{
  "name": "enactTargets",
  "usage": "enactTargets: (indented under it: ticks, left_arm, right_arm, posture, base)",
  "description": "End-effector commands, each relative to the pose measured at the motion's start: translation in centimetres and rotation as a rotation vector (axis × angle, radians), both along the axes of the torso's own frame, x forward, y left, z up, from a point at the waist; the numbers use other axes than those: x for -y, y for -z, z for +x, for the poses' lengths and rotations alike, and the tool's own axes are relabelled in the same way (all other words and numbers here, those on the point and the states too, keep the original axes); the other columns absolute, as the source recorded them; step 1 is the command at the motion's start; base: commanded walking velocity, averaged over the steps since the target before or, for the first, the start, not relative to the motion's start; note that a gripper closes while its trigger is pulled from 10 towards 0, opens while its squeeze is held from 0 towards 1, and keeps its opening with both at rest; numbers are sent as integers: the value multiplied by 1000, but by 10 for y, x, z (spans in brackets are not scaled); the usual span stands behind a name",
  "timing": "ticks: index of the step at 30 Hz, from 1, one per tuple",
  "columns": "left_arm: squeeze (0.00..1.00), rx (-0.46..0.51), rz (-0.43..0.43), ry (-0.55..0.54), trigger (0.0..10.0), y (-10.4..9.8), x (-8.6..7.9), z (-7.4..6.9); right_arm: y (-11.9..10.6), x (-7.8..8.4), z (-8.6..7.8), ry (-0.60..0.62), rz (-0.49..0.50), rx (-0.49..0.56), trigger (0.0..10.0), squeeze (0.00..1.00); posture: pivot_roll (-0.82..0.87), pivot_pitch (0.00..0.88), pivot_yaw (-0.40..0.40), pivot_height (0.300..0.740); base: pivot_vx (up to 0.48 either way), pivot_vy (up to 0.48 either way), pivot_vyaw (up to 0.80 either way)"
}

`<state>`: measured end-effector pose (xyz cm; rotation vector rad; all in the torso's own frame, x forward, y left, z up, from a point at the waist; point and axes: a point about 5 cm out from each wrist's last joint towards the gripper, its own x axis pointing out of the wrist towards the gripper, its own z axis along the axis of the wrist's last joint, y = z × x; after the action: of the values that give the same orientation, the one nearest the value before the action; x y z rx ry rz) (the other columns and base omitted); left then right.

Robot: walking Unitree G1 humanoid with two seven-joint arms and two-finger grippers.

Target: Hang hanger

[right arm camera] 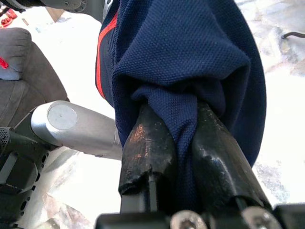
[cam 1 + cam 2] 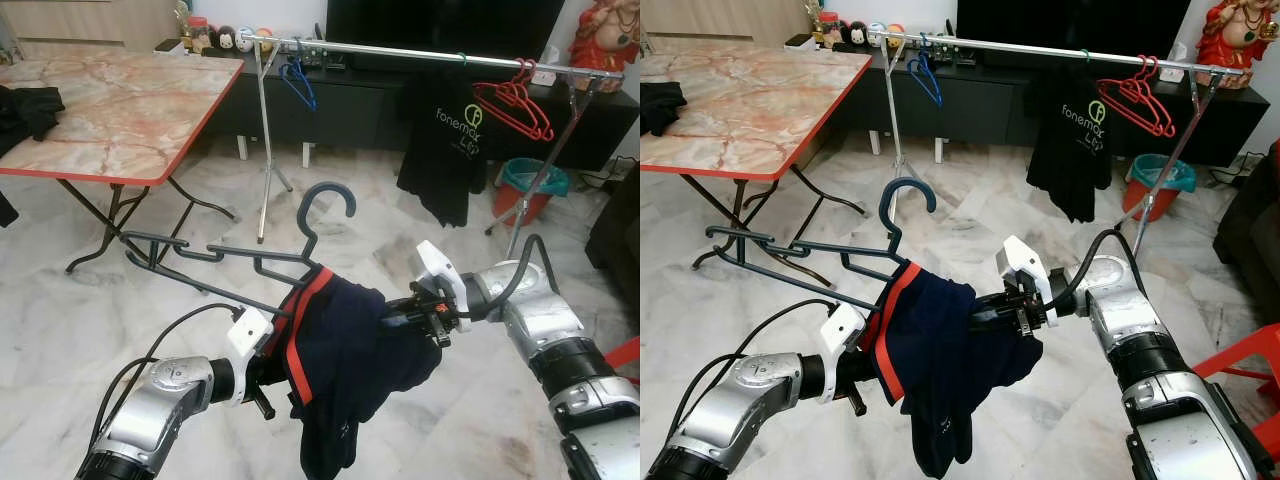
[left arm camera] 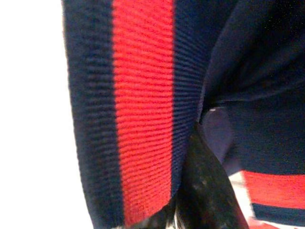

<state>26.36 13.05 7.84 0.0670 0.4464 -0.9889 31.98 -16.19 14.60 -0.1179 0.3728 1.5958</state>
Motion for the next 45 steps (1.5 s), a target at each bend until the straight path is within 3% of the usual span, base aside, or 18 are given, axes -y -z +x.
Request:
enactTargets:
  ticks: [1, 5, 11, 16, 17, 18, 19, 20, 22, 27, 33, 36, 37, 38, 43, 45]
  left_arm:
    - [0, 26, 22, -42, 0, -1, -5, 6]
    - [0, 37, 16, -76, 0, 1, -4, 8]
    - [0, 21, 78, -87, 0, 10, -8, 6]
    - [0, 18, 181, -138, 0, 23, -18, 7]
    - [0, 11, 260, -148, 0, 31, -21, 6]
    - [0, 4, 286, -164, 1725, 35, -23, 6]
    - [0, -3, 305, -180, 4588, 39, -24, 6]
    - [0, -7, 313, -179, 10000, 40, -24, 6]
    - [0, -12, 324, -179, 10000, 43, -23, 5]
    - [0, -26, 324, -209, 10000, 49, -24, 4]
    - [0, -41, 315, -245, 10000, 53, -28, 5]
    - [0, -46, 309, -255, 10000, 52, -30, 5]
    - [0, -49, 307, -261, 10000, 53, -31, 5]
    - [0, -53, 307, -269, 10000, 53, -33, 5]
    - [0, -54, 308, -278, 10000, 55, -34, 5]
    - [0, -54, 307, -281, 10000, 55, -34, 5]
  right_arm:
    - [0, 5, -2, -15, -20, 10, 10000, 0]
    - [3, 11, -5, -6, -39, 4, 10000, 0]
    - [8, 19, -7, -11, -121, 21, 10000, 0]
    - [9, 29, -8, 5, -157, 33, 10000, 0]
    - [9, 35, -10, 6, -177, 40, 10000, 0]
    - [8, 37, -11, 7, -179, 42, 10000, 0]
    - [6, 40, -11, 10, -176, 45, 10000, 0]
    - [4, 41, -12, 12, -169, 46, 10000, 0]
    - [1, 43, -13, 15, -149, 49, 10000, 0]
    - [-16, 44, -16, 40, 14, 24, 10000, 0]
    - [-19, 46, -30, -17, 33, -2, 10000, 0]
    - [-18, 48, -38, -56, -10, -11, 10000, 0]
    - [-14, 52, -42, -80, -79, -12, 10000, 0]
    - [-5, 60, -49, -122, -209, 0, 10000, 0]
    - [-2, 68, -50, -126, -293, 10, 10000, 0]
    - [3, 75, -51, -137, -370, 28, 10000, 0]
  posture:
    - [-4, 0, -60, 740]
    - [-6, 0, -58, 740]
    - [-5, 0, -57, 740]
    - [-1, 0, -58, 740]
    - [-1, 0, -58, 740]
    - [-1, 0, -58, 740]
    - [-6, 0, -57, 740]
    - [-6, 0, -57, 740]
    - [-9, 0, -57, 740]
    - [-13, 0, -57, 740]
    - [-9, 0, -55, 740]
    - [-6, 0, -55, 740]
    - [-8, 0, -55, 740]
    - [-9, 0, -56, 740]
    - [-14, 0, -56, 740]
    - [-16, 0, -55, 740]
  base:
    - [0, 0, 0]
    - [0, 0, 0]
    - [0, 0, 0]
    - [0, 0, 0]
    - [0, 0, 0]
    - [0, 0, 0]
    - [0, 0, 0]
    - [0, 0, 0]
    - [0, 0, 0]
    - [0, 0, 0]
    - [0, 0, 0]
    - [0, 0, 0]
    - [0, 0, 0]
    - [0, 0, 0]
    - [0, 0, 0]
    - [0, 0, 0]
